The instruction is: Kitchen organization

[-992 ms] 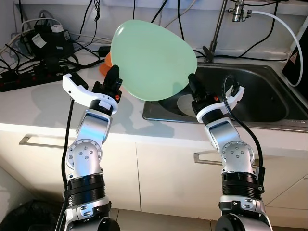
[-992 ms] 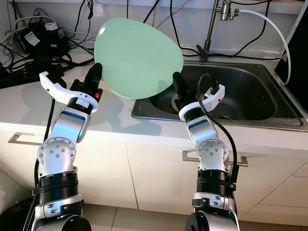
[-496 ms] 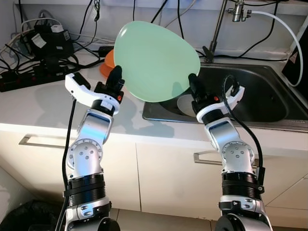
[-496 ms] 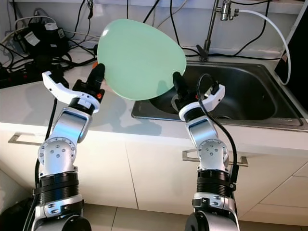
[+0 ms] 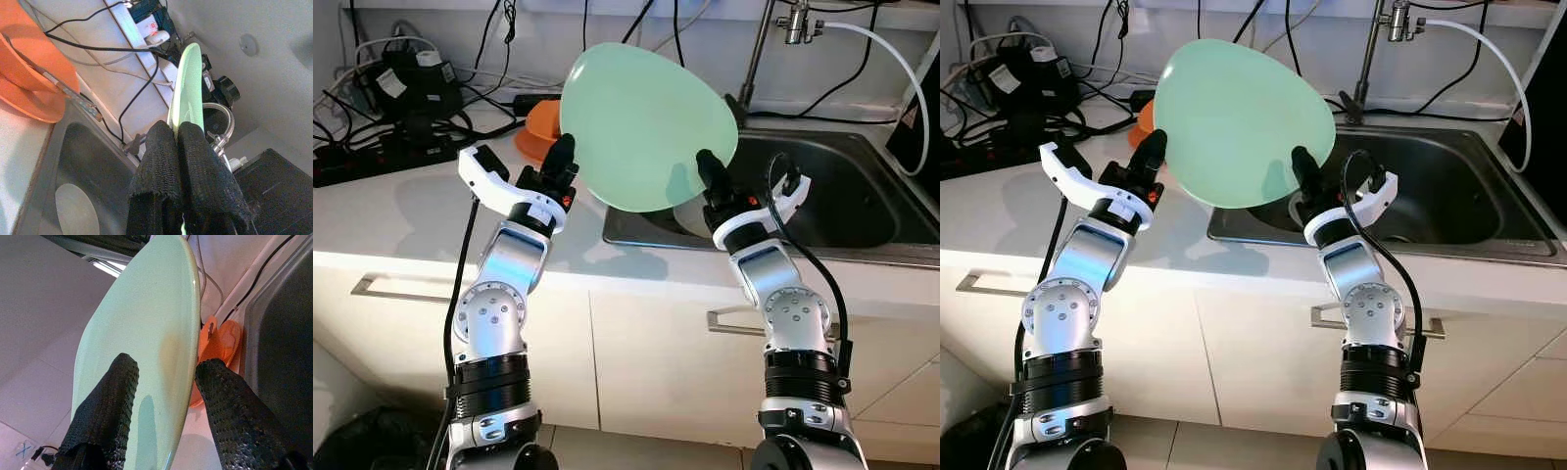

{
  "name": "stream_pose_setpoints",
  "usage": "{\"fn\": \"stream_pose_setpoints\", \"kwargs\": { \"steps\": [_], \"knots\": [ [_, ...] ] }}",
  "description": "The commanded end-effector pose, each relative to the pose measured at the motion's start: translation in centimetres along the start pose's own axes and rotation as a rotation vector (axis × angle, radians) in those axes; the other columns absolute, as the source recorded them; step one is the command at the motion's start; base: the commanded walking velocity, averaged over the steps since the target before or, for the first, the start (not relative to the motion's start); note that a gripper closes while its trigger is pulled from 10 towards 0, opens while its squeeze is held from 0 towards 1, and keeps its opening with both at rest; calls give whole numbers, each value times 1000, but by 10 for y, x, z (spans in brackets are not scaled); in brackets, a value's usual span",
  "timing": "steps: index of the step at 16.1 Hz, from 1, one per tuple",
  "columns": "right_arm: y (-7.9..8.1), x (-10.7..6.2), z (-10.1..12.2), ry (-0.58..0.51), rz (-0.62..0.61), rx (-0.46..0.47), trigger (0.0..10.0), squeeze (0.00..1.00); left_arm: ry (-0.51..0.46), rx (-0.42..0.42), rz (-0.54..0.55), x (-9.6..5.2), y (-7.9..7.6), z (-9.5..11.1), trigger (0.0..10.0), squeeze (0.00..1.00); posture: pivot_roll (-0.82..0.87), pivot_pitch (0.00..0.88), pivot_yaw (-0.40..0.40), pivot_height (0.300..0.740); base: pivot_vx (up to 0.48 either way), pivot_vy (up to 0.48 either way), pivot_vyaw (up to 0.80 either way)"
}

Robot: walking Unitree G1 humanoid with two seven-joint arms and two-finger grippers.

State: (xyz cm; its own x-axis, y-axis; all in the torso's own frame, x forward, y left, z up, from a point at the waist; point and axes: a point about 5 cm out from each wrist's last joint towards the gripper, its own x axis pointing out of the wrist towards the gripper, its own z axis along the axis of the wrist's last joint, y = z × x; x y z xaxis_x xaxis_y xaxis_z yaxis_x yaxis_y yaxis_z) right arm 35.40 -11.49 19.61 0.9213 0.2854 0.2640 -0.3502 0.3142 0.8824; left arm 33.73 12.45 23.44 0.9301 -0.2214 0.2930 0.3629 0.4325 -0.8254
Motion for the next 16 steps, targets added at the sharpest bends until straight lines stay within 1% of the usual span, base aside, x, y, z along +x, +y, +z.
{"fn": "stream_pose_setpoints", "kwargs": {
  "steps": [1, 2, 3, 4, 7, 10, 15, 16],
  "knots": [
    [1, 1, -4, 5, 8, 11, 10000, 0, -8, -9, -80, 2, -15, 2, 10000, 0, 16, 0, 10, 740, 0, 0, 0],
    [1, 1, -4, 5, 8, 10, 10000, 0, -4, -8, -82, 2, -15, 1, 10000, 0, 16, 0, 10, 740, 0, 0, 0],
    [2, 1, -4, 3, 8, 9, 7961, 0, -2, -7, -82, 2, -15, 0, 10000, 0, 16, 0, 10, 740, 0, 0, 0],
    [1, 1, -3, -5, -2, 8, 0, 0, 0, -6, -82, 2, -15, 0, 10000, 0, 15, 0, 10, 740, 0, 0, 0],
    [2, 1, -2, -12, 8, 10, 0, 0, 10, 5, -77, 2, -14, -2, 10000, 0, 14, 0, 11, 740, 0, 0, 0],
    [3, 2, -1, -15, 11, 7, 0, 0, 26, 48, -54, 2, -11, -4, 10000, 0, 13, 0, 11, 740, 0, 0, 0],
    [4, 1, -2, -19, 11, 9, 0, 0, 49, 120, -32, 3, -10, -7, 10000, 0, 10, 0, 14, 740, 0, 0, 0],
    [4, 1, -1, -21, 13, 11, 0, 0, 53, 165, -11, 4, -8, -10, 10000, 1000, 9, 0, 16, 740, 0, 0, 0]
  ]
}}
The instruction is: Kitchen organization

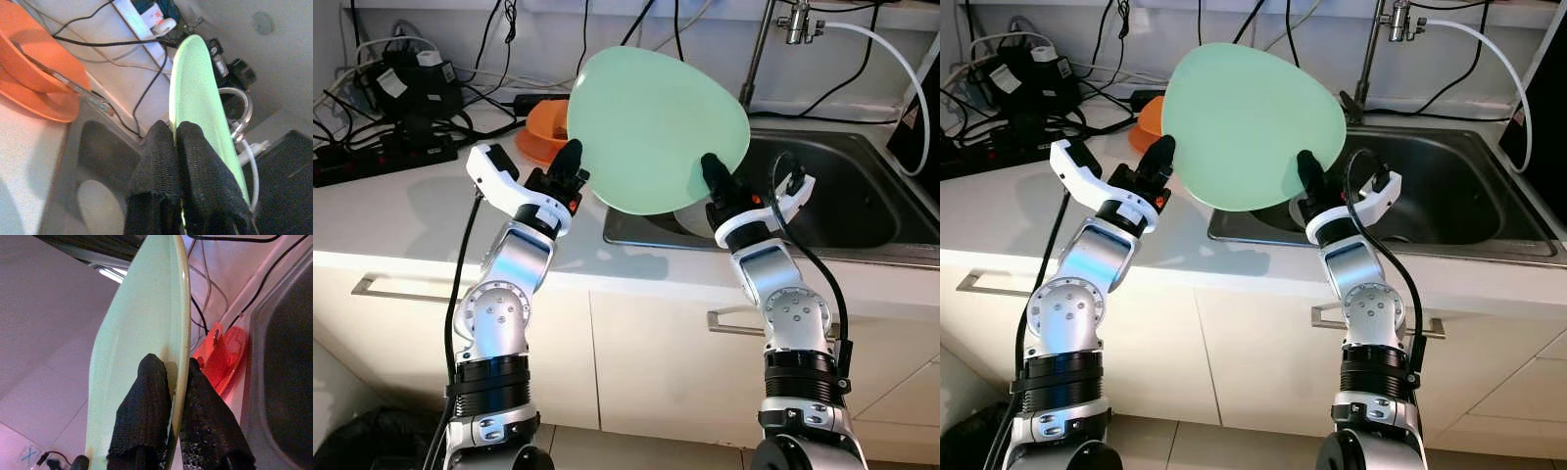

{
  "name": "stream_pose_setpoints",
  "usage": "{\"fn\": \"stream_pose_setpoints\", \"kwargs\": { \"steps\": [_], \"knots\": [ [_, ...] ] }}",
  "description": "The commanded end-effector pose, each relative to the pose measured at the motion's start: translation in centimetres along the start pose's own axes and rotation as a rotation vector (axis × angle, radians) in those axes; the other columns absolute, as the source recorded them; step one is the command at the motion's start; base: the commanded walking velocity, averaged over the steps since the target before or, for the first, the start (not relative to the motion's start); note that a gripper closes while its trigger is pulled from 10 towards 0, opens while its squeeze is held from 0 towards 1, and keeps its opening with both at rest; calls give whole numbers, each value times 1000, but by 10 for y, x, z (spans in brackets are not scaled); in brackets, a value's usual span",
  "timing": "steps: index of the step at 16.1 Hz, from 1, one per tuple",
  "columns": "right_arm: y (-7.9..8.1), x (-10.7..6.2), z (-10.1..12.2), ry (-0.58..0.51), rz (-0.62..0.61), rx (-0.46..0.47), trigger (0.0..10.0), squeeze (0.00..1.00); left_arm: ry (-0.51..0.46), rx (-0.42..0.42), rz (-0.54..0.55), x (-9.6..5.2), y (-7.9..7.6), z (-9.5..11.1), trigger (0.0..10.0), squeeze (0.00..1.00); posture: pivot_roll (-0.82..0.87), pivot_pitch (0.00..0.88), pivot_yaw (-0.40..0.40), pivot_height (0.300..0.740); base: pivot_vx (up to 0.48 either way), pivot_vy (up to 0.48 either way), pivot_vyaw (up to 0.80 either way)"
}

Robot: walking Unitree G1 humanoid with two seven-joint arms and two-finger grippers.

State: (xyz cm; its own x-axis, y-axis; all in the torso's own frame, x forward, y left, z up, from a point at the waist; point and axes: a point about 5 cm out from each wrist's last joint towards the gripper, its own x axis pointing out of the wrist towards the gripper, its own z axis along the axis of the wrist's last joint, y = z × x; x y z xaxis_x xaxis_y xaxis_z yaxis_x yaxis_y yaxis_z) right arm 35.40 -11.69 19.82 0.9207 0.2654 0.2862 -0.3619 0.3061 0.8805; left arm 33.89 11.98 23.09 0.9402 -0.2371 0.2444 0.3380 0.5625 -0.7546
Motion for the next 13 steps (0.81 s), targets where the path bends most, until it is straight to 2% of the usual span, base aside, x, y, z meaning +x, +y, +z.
{"fn": "stream_pose_setpoints", "kwargs": {
  "steps": [1, 7, 13],
  "knots": [
    [3, 1, -4, 3, 1, 7, 0, 0, 18, 29, -40, 2, -10, -5, 10000, 1000, 7, 0, 16, 740, 0, 0, 0],
    [3, 3, 2, -44, -16, 36, 0, 0, 21, 20, -31, 2, -8, -5, 10000, 1000, 12, 0, 14, 740, 0, 0, 0],
    [-5, 2, 25, -180, -76, 54, 0, 0, 55, 51, -11, -1, -2, -8, 10000, 1000, 16, 0, 14, 740, 0, 0, 0]
  ]
}}
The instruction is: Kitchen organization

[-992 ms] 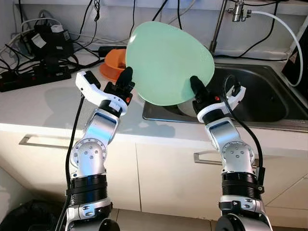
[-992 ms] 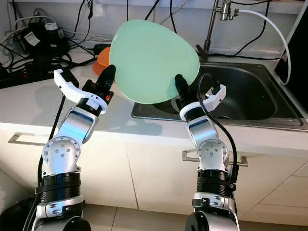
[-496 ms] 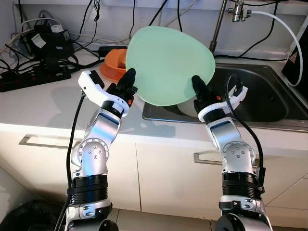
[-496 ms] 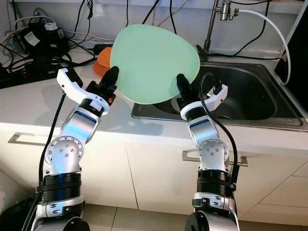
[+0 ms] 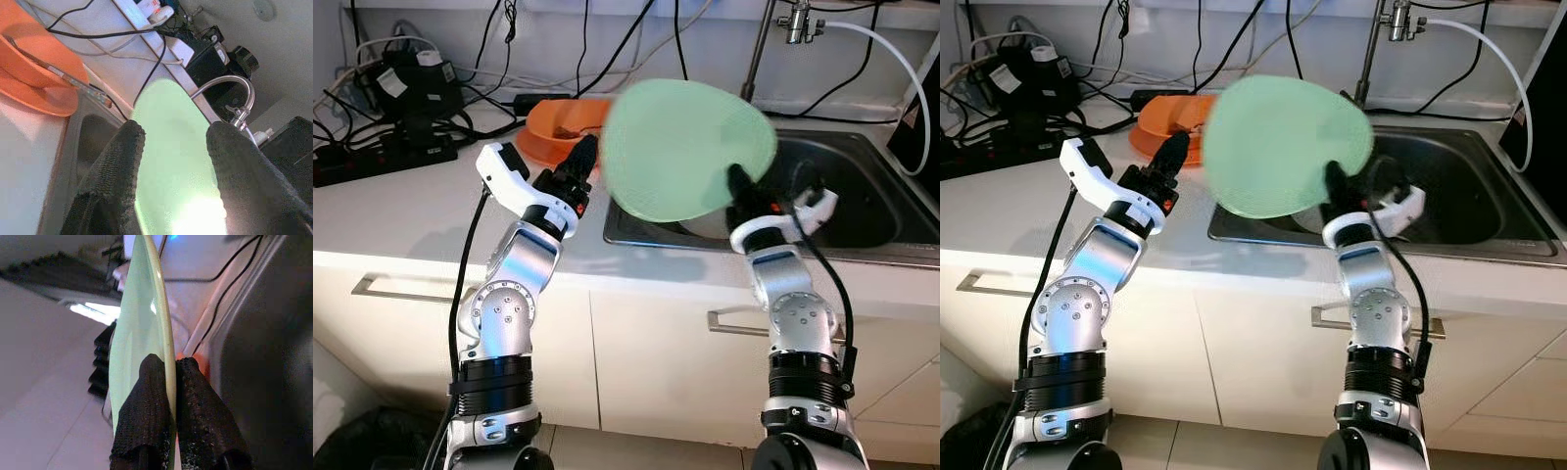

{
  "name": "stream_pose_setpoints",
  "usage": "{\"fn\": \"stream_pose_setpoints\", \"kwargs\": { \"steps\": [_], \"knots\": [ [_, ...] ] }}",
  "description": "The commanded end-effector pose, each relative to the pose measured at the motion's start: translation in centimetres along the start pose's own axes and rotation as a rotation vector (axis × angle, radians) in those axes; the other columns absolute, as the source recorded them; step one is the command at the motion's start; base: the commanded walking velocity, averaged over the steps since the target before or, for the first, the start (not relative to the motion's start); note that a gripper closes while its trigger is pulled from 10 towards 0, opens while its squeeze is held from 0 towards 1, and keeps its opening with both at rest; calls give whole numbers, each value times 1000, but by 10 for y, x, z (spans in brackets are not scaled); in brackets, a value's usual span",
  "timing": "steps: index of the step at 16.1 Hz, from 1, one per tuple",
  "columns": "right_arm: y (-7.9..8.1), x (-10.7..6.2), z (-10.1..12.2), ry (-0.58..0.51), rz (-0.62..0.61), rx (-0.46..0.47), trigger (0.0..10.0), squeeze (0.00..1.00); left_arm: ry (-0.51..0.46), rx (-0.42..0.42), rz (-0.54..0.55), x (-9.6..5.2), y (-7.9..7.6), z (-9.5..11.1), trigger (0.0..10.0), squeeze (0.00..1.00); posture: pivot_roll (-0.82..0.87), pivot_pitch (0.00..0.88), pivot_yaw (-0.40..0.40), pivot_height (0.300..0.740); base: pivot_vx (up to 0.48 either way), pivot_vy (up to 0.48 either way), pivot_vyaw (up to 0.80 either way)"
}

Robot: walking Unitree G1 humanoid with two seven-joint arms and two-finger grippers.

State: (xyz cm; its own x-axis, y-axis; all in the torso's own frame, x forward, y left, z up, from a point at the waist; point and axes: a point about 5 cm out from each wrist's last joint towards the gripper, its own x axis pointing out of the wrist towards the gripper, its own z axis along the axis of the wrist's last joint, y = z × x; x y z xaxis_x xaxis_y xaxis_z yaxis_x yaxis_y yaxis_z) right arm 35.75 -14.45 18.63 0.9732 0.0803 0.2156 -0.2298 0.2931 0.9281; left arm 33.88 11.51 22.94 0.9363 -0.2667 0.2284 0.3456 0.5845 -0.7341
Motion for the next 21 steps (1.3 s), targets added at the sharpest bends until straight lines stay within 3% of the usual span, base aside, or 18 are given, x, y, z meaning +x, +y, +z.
{"fn": "stream_pose_setpoints", "kwargs": {
  "steps": [1, 3, 6, 8, 12, 13, 14, 17, 18, 20, 21],
  "knots": [
    [16, 8, 5, -38, 54, 22, 0, 0, 62, 89, 1, -2, 1, -8, 10000, 0, 16, 0, 14, 740, 0, 0, 0],
    [16, 9, 7, -49, 46, 11, 0, 0, 144, 214, -22, -4, 1, -17, 10000, 0, 16, 0, 14, 740, 0, 0, 0],
    [17, 10, 12, -74, 48, -36, 0, 0, 360, 535, -103, -12, 3, -36, 10000, 0, 18, 0, 12, 740, 0, 0, 0],
    [18, 12, 14, -83, 47, -97, 0, 0, 424, 597, -128, -17, 6, -43, 10000, 0, 16, 0, 12, 740, 0, 0, 0],
    [20, 15, 14, -67, 62, -180, 0, 0, 468, 645, -178, -22, 4, -49, 10000, 0, 20, 0, 6, 740, 0, 0, 0],
    [19, 16, 14, -63, 60, -202, 3451, 0, 468, 647, -180, -22, 4, -49, 10000, 0, 20, 0, 6, 740, 0, 0, 0],
    [18, 18, 15, -59, 58, -232, 10000, 0, 466, 654, -180, -22, 4, -49, 10000, 0, 22, 0, 6, 740, 0, 0, 0],
    [15, 20, 17, -59, 34, -316, 10000, 0, 470, 663, -176, -24, 6, -50, 10000, 0, 26, 0, 5, 740, 0, 0, 0],
    [12, 23, 20, -74, -6, -495, 10000, 0, 476, 671, -183, -25, 5, -52, 10000, 0, 24, 0, 5, 740, 0, 0, 0],
    [14, 27, 23, -96, -23, -639, 10000, 0, 476, 674, -185, -25, 4, -53, 10000, 0, 27, 0, 4, 740, 0, 0, 0],
    [18, 30, 27, -116, -24, -766, 10000, 0, 475, 676, -186, -25, 3, -53, 10000, 0, 30, 0, 4, 740, 0, 0, 0]
  ]
}}
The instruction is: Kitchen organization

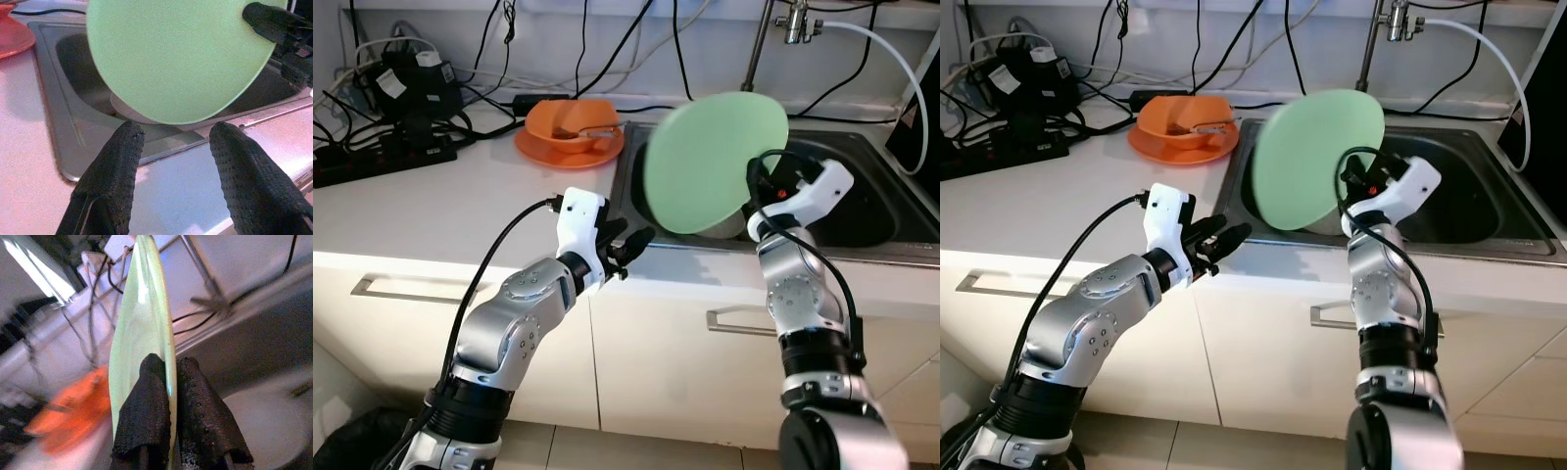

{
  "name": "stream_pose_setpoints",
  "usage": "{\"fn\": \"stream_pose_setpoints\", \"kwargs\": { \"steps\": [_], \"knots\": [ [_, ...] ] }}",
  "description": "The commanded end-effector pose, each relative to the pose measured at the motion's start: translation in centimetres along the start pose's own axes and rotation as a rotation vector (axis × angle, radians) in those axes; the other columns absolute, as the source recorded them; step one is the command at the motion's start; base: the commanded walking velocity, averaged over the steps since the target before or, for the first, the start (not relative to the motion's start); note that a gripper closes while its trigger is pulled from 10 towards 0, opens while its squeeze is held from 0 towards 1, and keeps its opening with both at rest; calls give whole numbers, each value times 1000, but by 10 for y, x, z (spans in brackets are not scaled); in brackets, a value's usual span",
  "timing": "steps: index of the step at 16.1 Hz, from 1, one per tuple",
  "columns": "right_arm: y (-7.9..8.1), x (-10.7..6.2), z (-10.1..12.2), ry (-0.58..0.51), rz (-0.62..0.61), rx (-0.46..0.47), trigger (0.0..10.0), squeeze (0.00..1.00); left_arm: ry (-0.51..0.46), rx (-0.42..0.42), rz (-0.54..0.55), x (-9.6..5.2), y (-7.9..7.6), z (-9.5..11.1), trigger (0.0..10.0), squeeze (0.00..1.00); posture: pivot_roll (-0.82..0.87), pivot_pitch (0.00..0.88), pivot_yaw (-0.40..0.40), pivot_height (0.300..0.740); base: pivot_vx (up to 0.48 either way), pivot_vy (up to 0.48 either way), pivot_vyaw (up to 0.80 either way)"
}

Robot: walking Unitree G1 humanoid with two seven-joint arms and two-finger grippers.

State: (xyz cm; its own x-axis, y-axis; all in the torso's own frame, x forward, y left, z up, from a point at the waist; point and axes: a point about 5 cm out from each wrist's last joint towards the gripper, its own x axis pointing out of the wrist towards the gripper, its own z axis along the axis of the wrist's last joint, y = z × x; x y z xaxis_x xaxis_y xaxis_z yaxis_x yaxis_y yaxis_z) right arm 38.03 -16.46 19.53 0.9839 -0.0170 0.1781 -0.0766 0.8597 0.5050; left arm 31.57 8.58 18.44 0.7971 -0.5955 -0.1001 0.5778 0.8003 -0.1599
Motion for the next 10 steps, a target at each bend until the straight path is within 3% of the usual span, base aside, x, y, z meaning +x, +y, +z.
{"fn": "stream_pose_setpoints", "kwargs": {
  "steps": [1, 2, 4, 6, 8, 10],
  "knots": [
    [17, 10, 23, -110, 50, -197, 10000, 0, -4, 28, -17, -1, -5, 3, 10000, 0, 30, 0, 4, 740, 0, 0, 0],
    [19, 12, 26, -128, 56, -249, 10000, 0, -5, 31, -17, -1, -5, 3, 10000, 0, 29, 0, 5, 740, 0, 0, 0],
    [31, 18, 31, -166, 120, -467, 10000, 0, -12, 39, -16, -2, -5, 4, 10000, 0, 33, 0, 4, 740, 0, 0, 0],
    [37, 19, 32, -181, 162, -573, 10000, 0, -16, 42, -15, -2, -6, 5, 10000, 0, 36, 0, 4, 740, 0, 0, 0],
    [38, 25, 24, -141, 215, -757, 10000, 0, -20, 52, -22, -3, -8, 6, 10000, 0, 46, 0, -1, 740, 0, 0, 0],
    [36, 27, 16, -102, 251, -880, 10000, 0, -23, 62, -28, -4, -9, 6, 10000, 0, 49, 0, -5, 740, 0, 0, 0]
  ]
}}
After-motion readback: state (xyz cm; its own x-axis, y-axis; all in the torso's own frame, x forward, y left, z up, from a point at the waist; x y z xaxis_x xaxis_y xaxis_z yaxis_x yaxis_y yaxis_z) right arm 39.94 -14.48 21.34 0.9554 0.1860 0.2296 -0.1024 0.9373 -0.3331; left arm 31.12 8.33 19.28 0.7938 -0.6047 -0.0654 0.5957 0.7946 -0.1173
